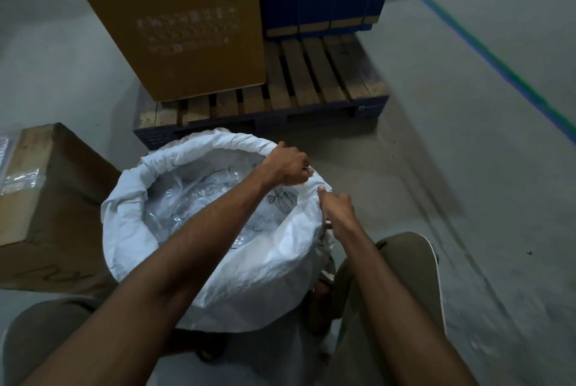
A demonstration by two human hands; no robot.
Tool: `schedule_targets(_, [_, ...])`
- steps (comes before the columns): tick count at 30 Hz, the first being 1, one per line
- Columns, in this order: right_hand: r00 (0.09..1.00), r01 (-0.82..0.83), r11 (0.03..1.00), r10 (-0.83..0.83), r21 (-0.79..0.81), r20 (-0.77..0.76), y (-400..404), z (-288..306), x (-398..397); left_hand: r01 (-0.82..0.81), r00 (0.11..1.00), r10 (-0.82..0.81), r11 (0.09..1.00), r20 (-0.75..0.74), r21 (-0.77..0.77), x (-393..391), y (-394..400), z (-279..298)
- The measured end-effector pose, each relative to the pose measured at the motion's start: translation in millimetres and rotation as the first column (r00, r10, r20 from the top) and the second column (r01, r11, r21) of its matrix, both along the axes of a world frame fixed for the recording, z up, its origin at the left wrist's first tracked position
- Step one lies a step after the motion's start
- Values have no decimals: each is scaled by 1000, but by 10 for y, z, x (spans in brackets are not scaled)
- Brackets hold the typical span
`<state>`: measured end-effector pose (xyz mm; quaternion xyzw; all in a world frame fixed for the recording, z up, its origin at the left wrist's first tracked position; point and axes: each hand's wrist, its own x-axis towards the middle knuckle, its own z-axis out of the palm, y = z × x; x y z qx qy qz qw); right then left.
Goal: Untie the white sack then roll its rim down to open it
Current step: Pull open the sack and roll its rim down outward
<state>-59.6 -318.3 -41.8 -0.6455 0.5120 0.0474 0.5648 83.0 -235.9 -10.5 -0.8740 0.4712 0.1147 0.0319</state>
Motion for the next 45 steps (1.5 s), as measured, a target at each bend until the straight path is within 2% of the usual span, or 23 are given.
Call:
schedule_targets(4, [998,35,996,-40,88,56,100,-38,50,17,1000,-14,989,21,-150,15,185,-5])
schedule_targets(6, [978,88,970,-128,226,166,74,-13,51,-95,995,93,943,-21,-320,-96,280,16])
schedule_targets(8, [935,95,915,-217,393,279,22,-7,39,-284,958,230,842,-172,-459,-360,424,78])
schedule_targets(9, [920,102,883,-260,459,294,8,-10,15,-349,932,247,812,-266,-467,-528,517,84])
schedule_targets(11, [903,138,832,-329,537,278,40,51,-73,-477,810,262,814,-524,-331,-863,695,48])
schedule_targets(12, [897,142,810,-348,569,272,72,77,-119,-487,752,275,844,-598,-224,-1018,784,28])
schedule_targets(13, [883,153,790,-379,594,276,101,88,-141,-463,746,285,872,-602,-160,-1141,857,-32])
schedule_targets(16, [866,165,761,-416,628,277,144,95,-152,-446,845,310,858,-435,-254,-1429,949,-173])
schedule_targets(18, [907,135,829,-324,543,268,159,46,-157,-459,875,352,821,-332,-340,-1566,929,-166])
schedule_targets(21, [985,62,949,-108,309,136,224,-237,-258,-201,977,214,909,-3,-367,-1793,914,-233])
schedule_targets(23, [983,103,925,-151,366,106,354,-322,-431,-12,984,69,946,164,-324,-1945,952,-350])
schedule_targets(25, [964,137,891,-220,433,147,386,-461,-553,72,968,-2,959,250,-272,-2041,1021,-462])
schedule_targets(27, [948,176,867,-278,466,158,393,-488,-592,21,989,28,946,145,-324,-2089,1108,-488])
schedule_targets(29, [936,176,842,-304,509,178,359,-611,-576,-119,992,91,891,-87,-438,-2090,1214,-482])
schedule_targets(31, [914,228,768,-381,599,140,378,-675,-551,-314,930,150,798,-335,-514,-2087,1339,-380])
schedule_targets(32, [900,239,726,-414,645,133,435,-551,-588,-373,912,191,754,-364,-540,-2075,1396,-316])
schedule_targets(33, [900,238,708,-418,665,123,507,-381,-644,-393,914,259,757,-314,-521,-2048,1445,-250])
schedule_targets(35, [890,180,659,-425,731,165,603,-221,-724,-446,888,377,845,-264,-295,-1975,1521,-136])
schedule_targets(37, [880,203,664,-446,720,163,657,-161,-789,-499,816,449,865,-363,-51,-1930,1550,-72])
schedule_targets(38, [878,191,668,-444,719,180,659,-178,-805,-502,795,462,865,-393,1,-1921,1546,-76])
schedule_targets(41, [890,141,723,-391,676,233,651,-216,-828,-489,843,438,865,-311,-107,-1985,1542,-154])
schedule_targets(43, [920,66,762,-296,644,255,683,-159,-882,-461,887,435,853,-155,-246,-2035,1526,-234])
schedule_targets(45, [957,41,831,-193,554,218,789,-158,-963,-365,925,380,885,-3,-290,-2118,1494,-363])
